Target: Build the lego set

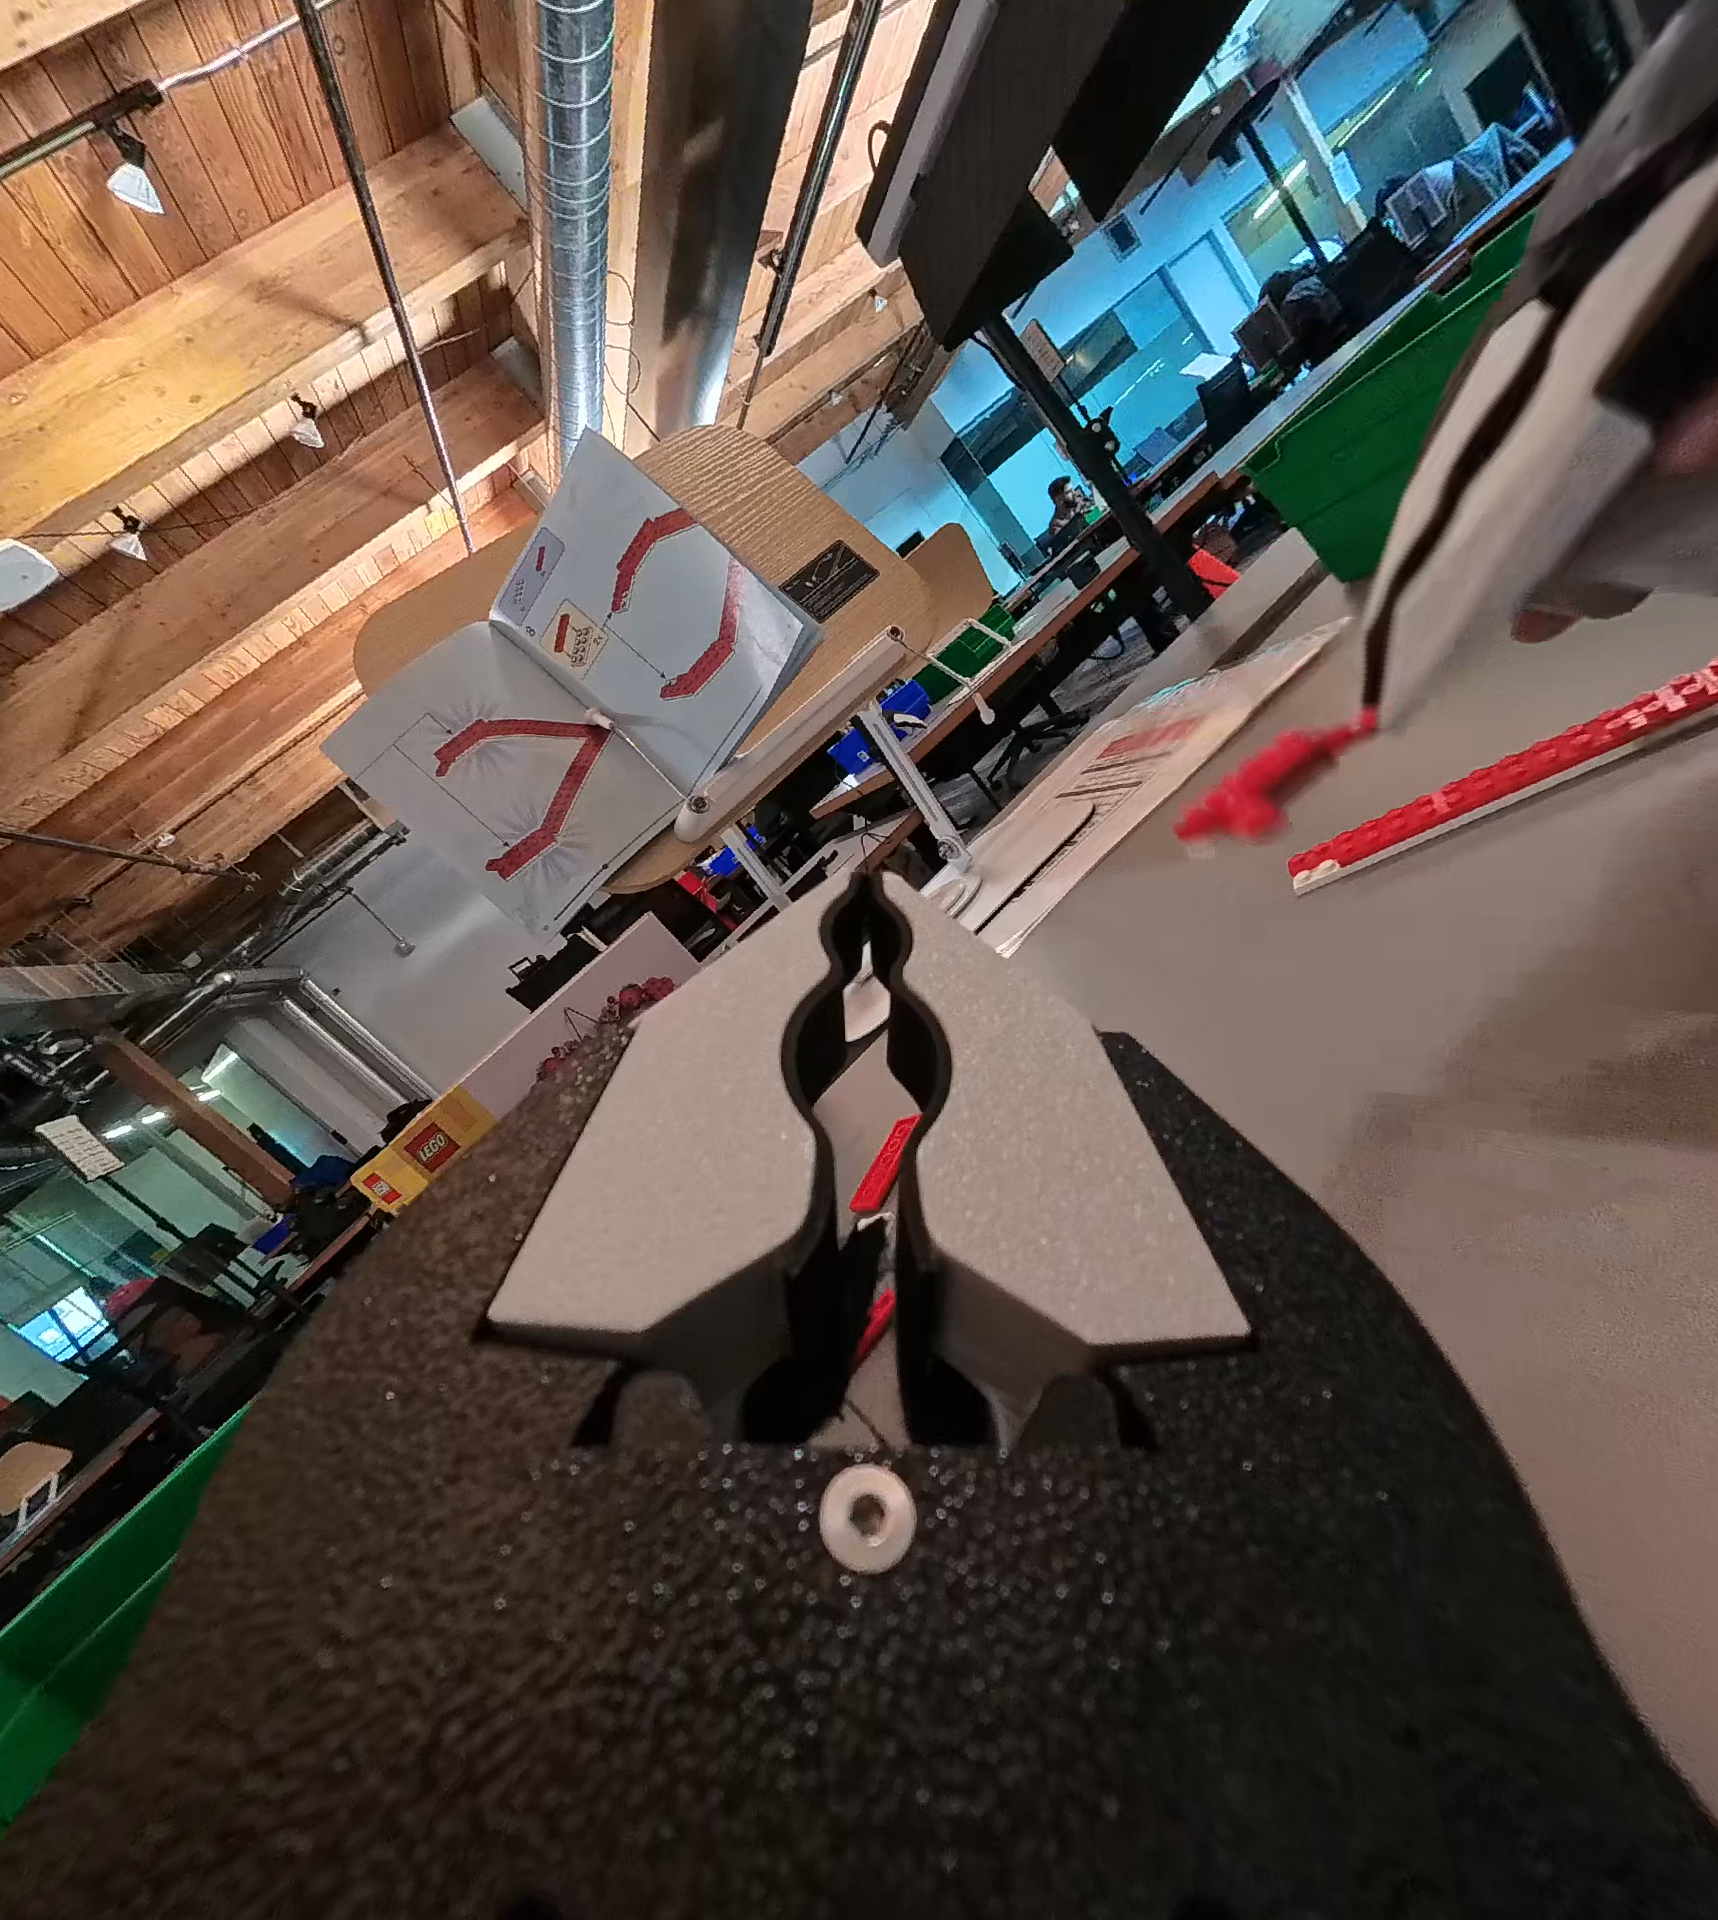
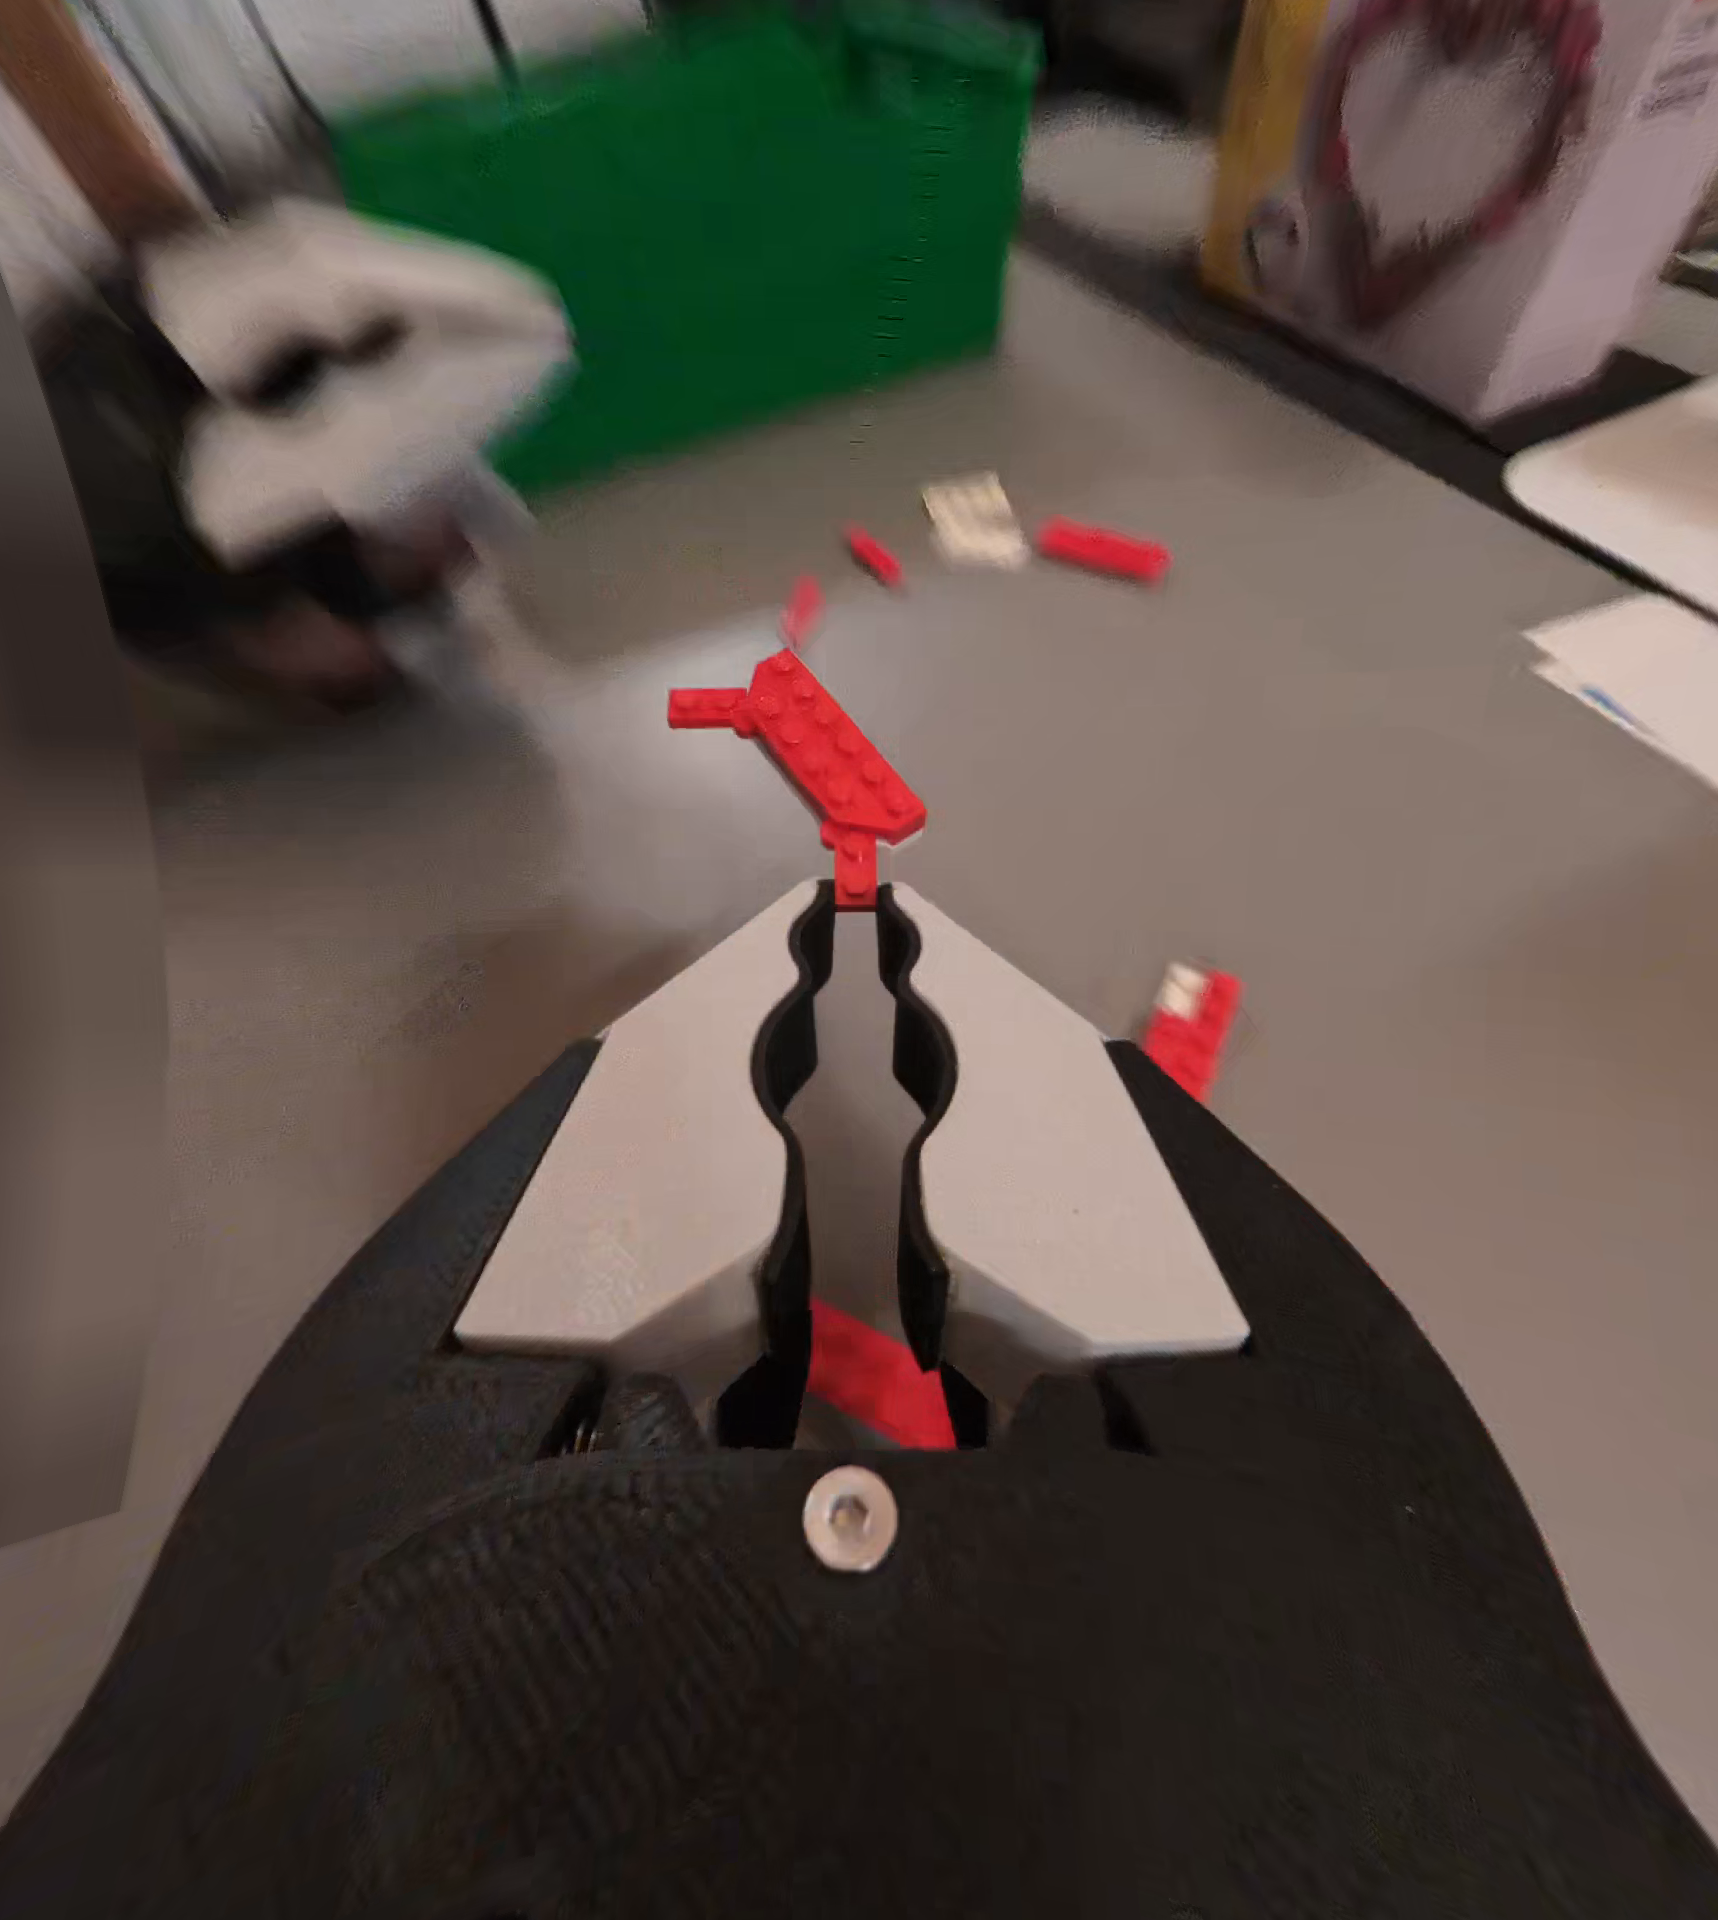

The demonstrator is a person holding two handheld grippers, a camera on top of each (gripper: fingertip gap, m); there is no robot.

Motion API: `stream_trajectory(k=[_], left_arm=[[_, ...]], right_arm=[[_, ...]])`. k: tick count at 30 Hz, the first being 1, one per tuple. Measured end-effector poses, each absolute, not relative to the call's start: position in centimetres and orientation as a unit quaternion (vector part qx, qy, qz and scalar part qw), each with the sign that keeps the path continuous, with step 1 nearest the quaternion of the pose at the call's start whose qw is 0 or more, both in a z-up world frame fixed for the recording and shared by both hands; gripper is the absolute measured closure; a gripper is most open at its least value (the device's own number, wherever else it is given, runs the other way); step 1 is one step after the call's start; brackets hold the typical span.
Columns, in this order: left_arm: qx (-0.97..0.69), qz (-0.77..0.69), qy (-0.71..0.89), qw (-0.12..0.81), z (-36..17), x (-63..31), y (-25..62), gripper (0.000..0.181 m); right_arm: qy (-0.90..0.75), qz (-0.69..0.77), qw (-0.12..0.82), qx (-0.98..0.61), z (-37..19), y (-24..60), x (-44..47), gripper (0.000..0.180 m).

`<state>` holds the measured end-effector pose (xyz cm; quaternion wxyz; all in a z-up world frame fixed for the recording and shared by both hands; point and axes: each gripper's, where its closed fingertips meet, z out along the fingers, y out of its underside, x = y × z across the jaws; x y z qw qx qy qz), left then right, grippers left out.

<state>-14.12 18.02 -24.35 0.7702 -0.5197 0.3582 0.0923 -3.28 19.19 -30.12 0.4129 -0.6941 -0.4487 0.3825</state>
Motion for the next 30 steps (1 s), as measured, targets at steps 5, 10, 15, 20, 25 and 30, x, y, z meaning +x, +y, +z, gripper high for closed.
stream_trajectory(k=[5,10,15,20,25,30], left_arm=[[-0.521,0.093,0.359,0.769,-24.4,-14.1,18.1,0.181],[-0.520,0.092,0.359,0.769,-24.4,-14.1,18.0,0.181],[-0.510,0.096,0.362,0.774,-24.2,-13.9,17.8,0.181],[-0.491,0.111,0.351,0.790,-23.3,-14.2,17.4,0.181],[-0.510,0.065,0.277,0.812,-23.0,-15.0,18.3,0.181],[-0.542,0.023,0.200,0.816,-23.0,-15.9,21.5,0.181]], right_arm=[[-0.547,0.184,0.394,-0.715,-34.6,19.4,-3.5,0.174],[-0.549,0.162,0.367,-0.734,-36.3,19.4,-3.7,0.174],[-0.528,0.181,0.346,-0.754,-37.0,19.3,-3.3,0.174],[-0.504,0.223,0.359,-0.754,-35.8,19.2,-3.9,0.155],[-0.452,0.218,0.467,-0.728,-31.1,22.0,-3.3,0.151],[-0.371,0.211,0.593,-0.683,-25.4,27.6,-3.5,0.150]])
